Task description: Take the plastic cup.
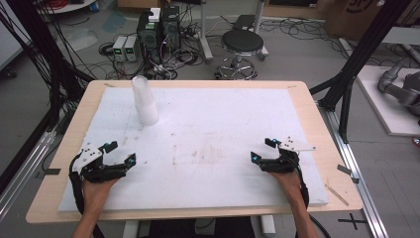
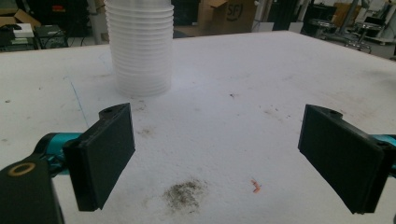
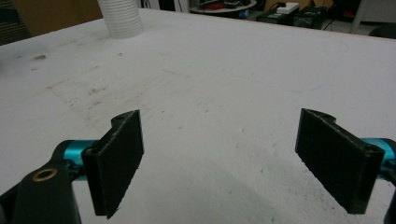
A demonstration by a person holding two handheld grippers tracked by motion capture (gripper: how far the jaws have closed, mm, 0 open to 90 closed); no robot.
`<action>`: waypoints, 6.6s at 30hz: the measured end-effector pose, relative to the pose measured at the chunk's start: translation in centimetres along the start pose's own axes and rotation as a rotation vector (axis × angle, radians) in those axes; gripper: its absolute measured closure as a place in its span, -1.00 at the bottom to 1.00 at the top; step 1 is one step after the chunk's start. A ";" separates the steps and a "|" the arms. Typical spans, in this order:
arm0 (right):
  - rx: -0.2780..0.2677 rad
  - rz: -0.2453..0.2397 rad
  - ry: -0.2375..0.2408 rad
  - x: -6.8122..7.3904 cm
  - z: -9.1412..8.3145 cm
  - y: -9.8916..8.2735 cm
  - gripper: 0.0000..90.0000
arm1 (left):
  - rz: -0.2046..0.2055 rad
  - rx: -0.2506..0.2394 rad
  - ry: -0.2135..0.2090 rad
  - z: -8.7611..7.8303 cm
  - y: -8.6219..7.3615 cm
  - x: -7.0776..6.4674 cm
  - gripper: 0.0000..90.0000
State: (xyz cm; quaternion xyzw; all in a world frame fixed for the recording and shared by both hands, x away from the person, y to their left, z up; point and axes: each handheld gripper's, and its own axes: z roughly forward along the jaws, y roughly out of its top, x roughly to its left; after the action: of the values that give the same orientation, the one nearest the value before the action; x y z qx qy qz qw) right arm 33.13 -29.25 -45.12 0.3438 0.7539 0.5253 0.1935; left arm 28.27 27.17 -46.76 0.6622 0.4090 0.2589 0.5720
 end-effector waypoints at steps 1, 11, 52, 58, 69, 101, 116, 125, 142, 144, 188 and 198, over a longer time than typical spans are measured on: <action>0.002 0.002 0.004 0.0 0.0 0.0 -0.66 | 0.001 0.001 0.000 0.0 0.0 0.0 -0.76; -0.002 0.006 0.011 -0.1 0.0 0.0 -0.66 | 0.010 0.006 0.002 0.1 0.0 -0.1 -0.76; 0.008 0.028 0.018 -0.4 0.1 0.0 -0.66 | 0.074 -0.067 -0.126 0.5 13.3 4.4 -0.77; 0.013 0.030 0.017 -0.3 0.1 0.1 -0.66 | 0.080 -0.054 -0.150 1.8 15.6 5.9 -0.77; 0.001 0.034 0.014 -0.4 0.0 0.0 -0.66 | 0.097 0.007 -0.206 4.6 19.0 7.8 -0.77; 0.002 0.030 0.005 -0.3 0.0 0.0 -0.66 | 0.190 0.286 -0.292 12.3 23.3 9.8 -0.77; 0.002 0.038 0.012 -0.3 0.0 0.0 -0.66 | 0.218 0.413 -0.286 15.5 21.8 9.2 -0.76; 0.005 0.038 0.013 -0.4 0.0 0.0 -0.66 | 0.209 0.475 -0.261 16.3 20.7 9.0 -0.75; 0.006 0.041 0.014 -0.4 0.0 0.0 -0.66 | 0.213 0.543 -0.244 17.0 19.8 8.8 -0.64; 0.005 0.043 0.015 -0.4 0.0 0.0 -0.66 | 0.212 0.551 -0.243 17.0 19.7 8.8 -0.64; 0.007 0.039 0.013 -0.4 0.1 0.0 -0.66 | 0.233 0.570 -0.242 16.9 19.7 8.4 -0.20; 0.011 0.041 0.012 -0.4 0.1 0.0 -0.66 | 0.229 0.549 -0.238 16.4 20.3 8.4 -0.19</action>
State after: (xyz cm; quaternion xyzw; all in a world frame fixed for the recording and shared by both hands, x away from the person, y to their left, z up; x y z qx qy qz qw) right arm 33.48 -29.50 -45.13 0.3571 0.7506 0.5273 0.1761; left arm 50.97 25.04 -31.58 0.8592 0.3167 0.1220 0.3829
